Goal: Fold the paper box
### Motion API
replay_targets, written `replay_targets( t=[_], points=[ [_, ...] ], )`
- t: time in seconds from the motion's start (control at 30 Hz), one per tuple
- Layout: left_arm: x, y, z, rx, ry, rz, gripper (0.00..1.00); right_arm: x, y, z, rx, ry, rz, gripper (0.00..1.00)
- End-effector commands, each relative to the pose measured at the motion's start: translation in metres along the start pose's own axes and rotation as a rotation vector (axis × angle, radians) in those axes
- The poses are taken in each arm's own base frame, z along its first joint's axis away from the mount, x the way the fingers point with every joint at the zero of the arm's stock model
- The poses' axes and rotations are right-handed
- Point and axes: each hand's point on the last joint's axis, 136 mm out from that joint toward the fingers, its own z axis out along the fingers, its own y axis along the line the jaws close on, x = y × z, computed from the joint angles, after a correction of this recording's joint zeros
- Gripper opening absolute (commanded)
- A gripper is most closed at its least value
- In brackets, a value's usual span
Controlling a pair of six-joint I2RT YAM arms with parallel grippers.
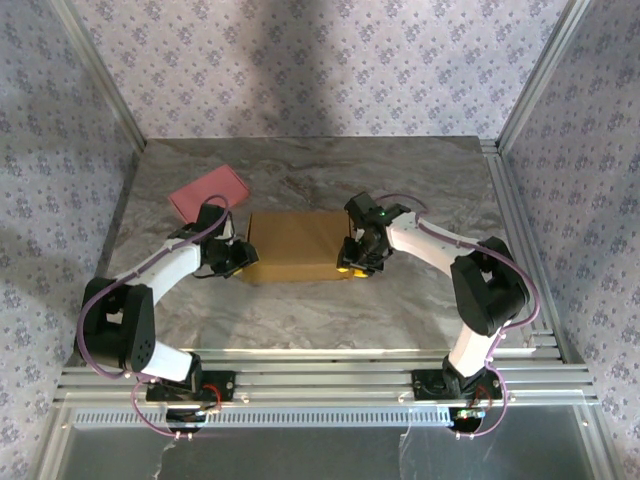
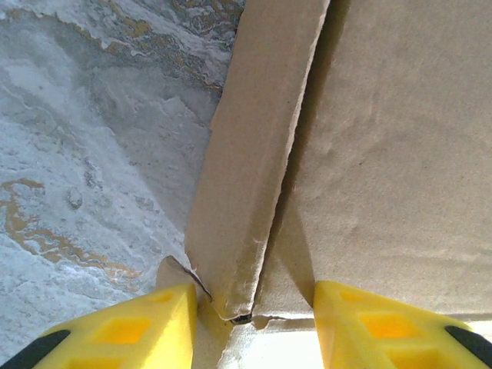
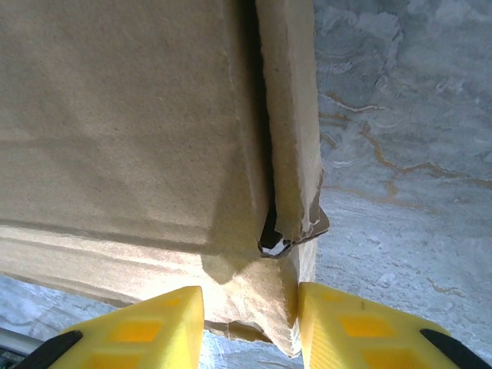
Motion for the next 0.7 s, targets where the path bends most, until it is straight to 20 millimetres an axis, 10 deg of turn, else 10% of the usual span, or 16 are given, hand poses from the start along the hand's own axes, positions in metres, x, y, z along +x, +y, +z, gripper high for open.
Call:
replay_targets(
  t=[0.0,0.67],
  points=[
    [0.0047,-0.0026,0.0006,0.022,0.023,-0.035,0.42,-0.0053,0.009,0.0023,-0.037,0.008,0.017,0.37],
    [0.0117,-0.0033,0.0022,0.028,0.064,-0.12,0.36,-0.0125,0.0046,0.0114,-0.038,0.022,0.032,0.33]
  ],
)
